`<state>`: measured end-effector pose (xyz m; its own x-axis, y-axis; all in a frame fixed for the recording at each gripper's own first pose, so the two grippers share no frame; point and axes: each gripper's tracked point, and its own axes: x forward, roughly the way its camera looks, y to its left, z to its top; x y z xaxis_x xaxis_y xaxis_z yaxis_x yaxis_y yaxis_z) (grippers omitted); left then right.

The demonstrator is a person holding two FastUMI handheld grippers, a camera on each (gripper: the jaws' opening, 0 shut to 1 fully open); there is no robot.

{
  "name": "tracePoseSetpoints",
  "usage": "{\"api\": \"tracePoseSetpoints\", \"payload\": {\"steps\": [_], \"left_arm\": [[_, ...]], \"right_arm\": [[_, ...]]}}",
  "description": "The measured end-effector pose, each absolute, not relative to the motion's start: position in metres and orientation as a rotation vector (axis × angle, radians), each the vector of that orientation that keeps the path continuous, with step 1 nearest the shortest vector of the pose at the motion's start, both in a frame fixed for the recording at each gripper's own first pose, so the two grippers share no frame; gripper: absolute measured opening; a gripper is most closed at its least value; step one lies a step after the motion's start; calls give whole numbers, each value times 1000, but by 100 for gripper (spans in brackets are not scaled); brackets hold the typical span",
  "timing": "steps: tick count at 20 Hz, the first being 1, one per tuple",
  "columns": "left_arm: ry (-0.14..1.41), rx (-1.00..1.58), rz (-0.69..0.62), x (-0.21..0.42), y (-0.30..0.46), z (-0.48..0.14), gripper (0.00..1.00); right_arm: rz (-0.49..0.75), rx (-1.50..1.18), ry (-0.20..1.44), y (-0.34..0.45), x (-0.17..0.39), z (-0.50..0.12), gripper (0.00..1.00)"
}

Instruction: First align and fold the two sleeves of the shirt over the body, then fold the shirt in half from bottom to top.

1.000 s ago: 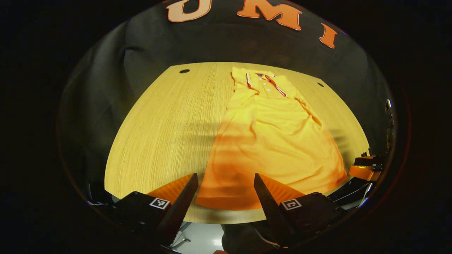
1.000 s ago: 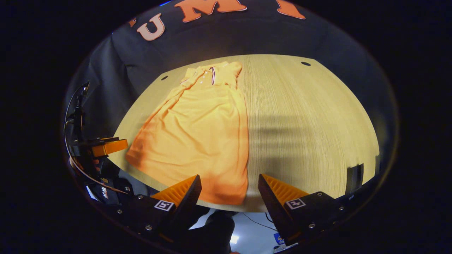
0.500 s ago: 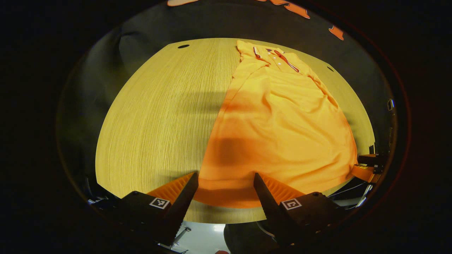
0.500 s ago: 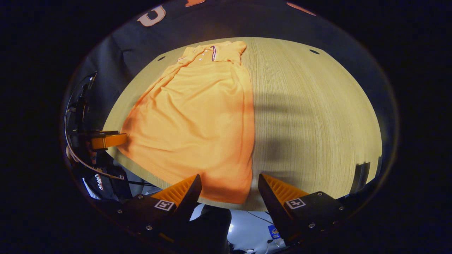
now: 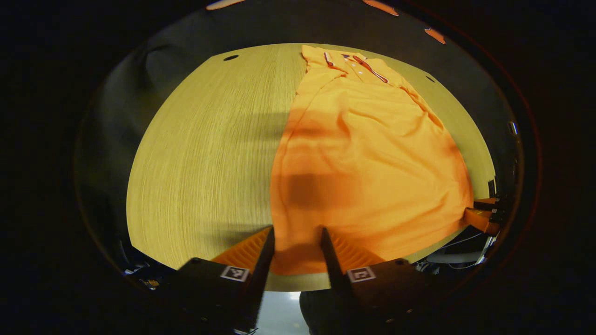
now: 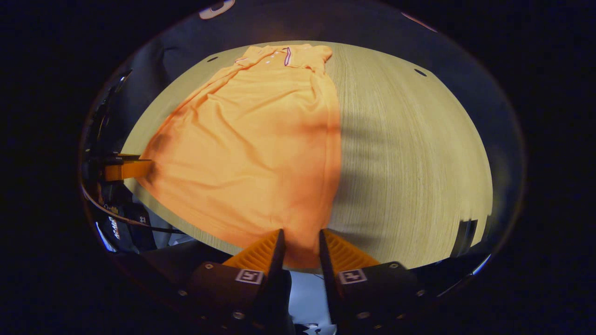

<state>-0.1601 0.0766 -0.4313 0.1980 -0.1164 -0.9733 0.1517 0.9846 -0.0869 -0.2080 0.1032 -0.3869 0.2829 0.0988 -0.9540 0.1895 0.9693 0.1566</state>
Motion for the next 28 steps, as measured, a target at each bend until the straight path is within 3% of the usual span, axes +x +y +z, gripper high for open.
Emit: {"api": "tracePoseSetpoints", "payload": {"steps": [1,2,4,5,15,19,20,28], "left_arm": [[1370,30,-173,-161,77,-426,30],[1380,37,-183,-162,73,-432,6],[1384,33,-198,-161,68,-430,7],[1380,29,-201,-161,68,-430,7],[1368,-25,-219,-150,65,-408,7],[1317,-73,-248,-129,60,-393,7],[1312,-85,-252,-125,61,-390,7],[1213,-168,-351,-68,31,-350,7]], "right_arm": [[-50,345,1292,107,-207,-385,17],[-21,426,1305,118,-211,-385,16],[-13,507,1296,120,-210,-384,15],[-11,522,1293,123,-207,-382,6],[14,594,1151,116,-175,-352,6],[5,626,1123,108,-166,-342,10],[2,636,1119,107,-164,-339,6],[-7,710,1026,92,-117,-305,6]]}}
